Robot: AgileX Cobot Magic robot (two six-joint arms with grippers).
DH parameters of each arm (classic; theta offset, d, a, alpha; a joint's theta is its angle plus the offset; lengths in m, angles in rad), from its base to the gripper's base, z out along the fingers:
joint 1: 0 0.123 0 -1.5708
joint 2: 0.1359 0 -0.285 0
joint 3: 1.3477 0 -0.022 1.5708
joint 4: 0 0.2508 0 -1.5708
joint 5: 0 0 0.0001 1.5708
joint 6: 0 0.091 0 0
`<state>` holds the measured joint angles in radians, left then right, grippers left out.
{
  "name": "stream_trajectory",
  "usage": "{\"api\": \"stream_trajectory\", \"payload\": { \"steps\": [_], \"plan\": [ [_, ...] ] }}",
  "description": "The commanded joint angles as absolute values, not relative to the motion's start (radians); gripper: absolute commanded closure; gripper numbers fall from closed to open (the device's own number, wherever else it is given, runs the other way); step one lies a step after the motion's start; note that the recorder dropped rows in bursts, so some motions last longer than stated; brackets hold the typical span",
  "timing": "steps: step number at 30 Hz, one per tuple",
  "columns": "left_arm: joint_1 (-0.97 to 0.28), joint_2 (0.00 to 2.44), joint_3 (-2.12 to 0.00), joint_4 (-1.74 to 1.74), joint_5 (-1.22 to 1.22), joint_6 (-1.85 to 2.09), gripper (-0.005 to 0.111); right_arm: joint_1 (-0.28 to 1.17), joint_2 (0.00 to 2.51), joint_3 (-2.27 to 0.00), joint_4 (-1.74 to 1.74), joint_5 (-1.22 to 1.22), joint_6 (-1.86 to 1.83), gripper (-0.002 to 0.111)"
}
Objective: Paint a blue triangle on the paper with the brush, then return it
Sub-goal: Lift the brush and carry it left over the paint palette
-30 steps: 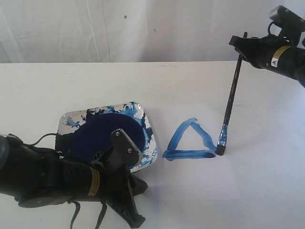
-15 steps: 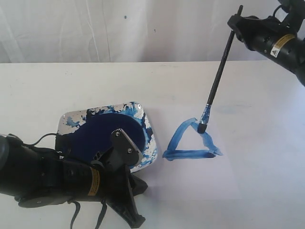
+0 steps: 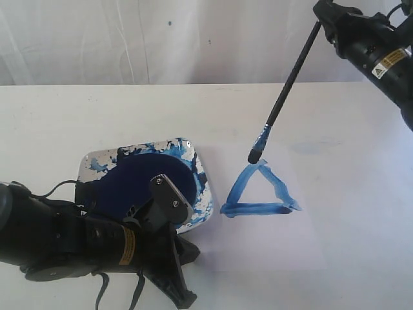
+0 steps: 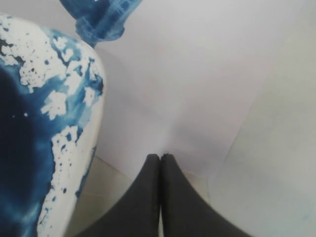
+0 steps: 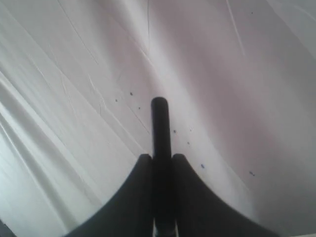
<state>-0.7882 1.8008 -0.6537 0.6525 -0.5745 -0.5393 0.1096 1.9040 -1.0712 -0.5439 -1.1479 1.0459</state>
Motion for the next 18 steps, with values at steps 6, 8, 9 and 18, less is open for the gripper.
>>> {"api": "stream_trajectory", "payload": {
  "steps": [6,8,9,18],
  "plan": [
    [-0.79,1.804,-0.653,0.636,-0.55,-0.545,0.107,0.109,1.896,-1.016,-0.469,-1.221,1.042,0.108],
    [-0.79,1.804,-0.653,0.636,-0.55,-0.543,0.107,0.109,1.896,-1.0,-0.439,-1.221,1.052,0.108],
    [-0.79,1.804,-0.653,0.636,-0.55,-0.543,0.107,0.109,1.896,-0.995,-0.421,-1.221,1.052,0.108],
    [-0.79,1.802,-0.653,0.636,-0.546,-0.543,0.107,0.127,1.919,-0.973,-0.274,-1.221,1.157,0.108]
  ]
}}
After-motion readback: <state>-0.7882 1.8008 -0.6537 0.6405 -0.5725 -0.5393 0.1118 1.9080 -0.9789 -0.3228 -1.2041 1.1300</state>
